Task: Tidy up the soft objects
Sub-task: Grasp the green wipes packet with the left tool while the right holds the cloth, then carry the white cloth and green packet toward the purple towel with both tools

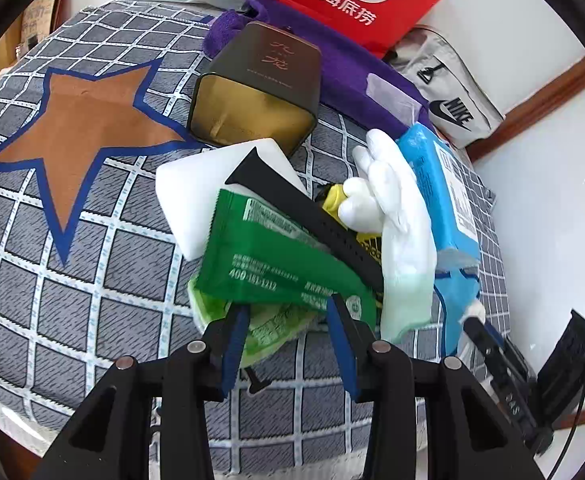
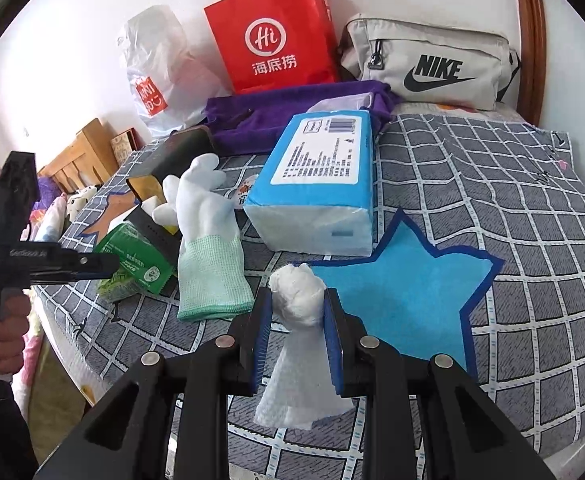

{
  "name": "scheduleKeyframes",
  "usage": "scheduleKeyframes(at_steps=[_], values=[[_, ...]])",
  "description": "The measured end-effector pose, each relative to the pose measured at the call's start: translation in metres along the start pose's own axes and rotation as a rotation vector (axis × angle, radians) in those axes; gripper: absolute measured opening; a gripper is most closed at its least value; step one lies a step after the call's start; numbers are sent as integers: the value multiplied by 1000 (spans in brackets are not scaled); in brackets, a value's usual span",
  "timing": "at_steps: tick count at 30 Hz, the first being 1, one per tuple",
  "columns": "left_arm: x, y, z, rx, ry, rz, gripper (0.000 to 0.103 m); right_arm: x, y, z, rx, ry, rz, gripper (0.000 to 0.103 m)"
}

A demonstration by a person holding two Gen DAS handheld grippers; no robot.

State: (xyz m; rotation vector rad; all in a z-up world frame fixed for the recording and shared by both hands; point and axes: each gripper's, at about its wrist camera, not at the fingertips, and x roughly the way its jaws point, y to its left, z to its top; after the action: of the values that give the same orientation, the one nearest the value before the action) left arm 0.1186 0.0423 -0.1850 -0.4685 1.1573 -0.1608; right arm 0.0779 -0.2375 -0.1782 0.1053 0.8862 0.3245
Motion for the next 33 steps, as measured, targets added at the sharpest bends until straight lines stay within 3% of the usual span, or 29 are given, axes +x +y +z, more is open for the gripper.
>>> scheduleKeyframes(at_steps=[6, 8, 12, 25, 33], values=[[7, -10, 8, -30, -27, 37, 36, 9, -3, 1, 8, 14, 24, 25], [8, -17, 9, 15, -37, 78, 22, 12, -5, 2, 8, 18, 29, 25], [-1, -12, 11, 20, -32, 41, 11, 10, -5, 2, 8, 17, 27, 25], [-54, 4, 17, 30, -126, 23, 6, -11, 5, 16, -13, -16, 2, 25], [-65, 0, 24, 54, -151, -30, 6, -28, 15, 35, -42, -46, -11, 25]])
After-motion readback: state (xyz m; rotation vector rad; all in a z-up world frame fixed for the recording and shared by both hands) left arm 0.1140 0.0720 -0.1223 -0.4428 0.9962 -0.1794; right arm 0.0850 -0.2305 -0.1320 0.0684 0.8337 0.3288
